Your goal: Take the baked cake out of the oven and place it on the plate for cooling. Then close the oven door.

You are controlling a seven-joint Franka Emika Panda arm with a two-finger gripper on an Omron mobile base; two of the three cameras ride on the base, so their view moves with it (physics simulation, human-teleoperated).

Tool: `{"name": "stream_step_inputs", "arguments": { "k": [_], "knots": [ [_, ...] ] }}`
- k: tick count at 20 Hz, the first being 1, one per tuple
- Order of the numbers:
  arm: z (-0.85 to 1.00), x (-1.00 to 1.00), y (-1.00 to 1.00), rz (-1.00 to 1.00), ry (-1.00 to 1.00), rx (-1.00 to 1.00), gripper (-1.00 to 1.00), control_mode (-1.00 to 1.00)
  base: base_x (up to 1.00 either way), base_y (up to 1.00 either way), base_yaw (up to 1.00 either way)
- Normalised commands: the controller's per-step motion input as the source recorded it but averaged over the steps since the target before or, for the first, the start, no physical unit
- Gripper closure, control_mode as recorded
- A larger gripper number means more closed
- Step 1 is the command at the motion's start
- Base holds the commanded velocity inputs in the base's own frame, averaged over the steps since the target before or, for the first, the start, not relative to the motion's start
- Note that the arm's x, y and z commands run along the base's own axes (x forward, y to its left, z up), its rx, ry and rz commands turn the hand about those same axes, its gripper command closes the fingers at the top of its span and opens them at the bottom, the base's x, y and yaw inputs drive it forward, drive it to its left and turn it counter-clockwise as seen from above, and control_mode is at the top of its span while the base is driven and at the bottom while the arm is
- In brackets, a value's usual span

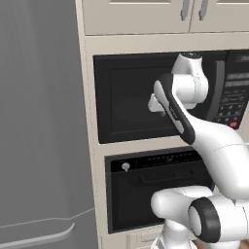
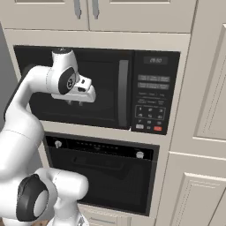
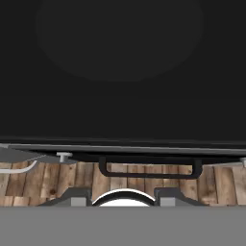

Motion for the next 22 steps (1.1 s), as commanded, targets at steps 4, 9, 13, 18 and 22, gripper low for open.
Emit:
{"name": "stream_step_inputs", "arguments": {
  "k": [4,9,13,18,22],
  "knots": [
    [0.00,-0.08,0.00,0.00,0.00,0.00,-1.00,-1.00,0.00,0.00,0.00],
    [-0.10,-0.13,0.00,0.00,0.00,0.00,-1.00,-1.00,0.00,0.00,0.00],
    [-0.10,-0.10,0.00,0.00,0.03,-0.03,-1.00,1.00,-0.10,0.00,0.00],
    [0.00,0.00,0.00,0.00,0.00,0.00,-1.00,1.00,-0.73,-0.15,0.01],
    [0.00,0.00,0.00,0.00,0.00,0.00,-1.00,1.00,-0.91,-0.49,0.06]
  ]
}}
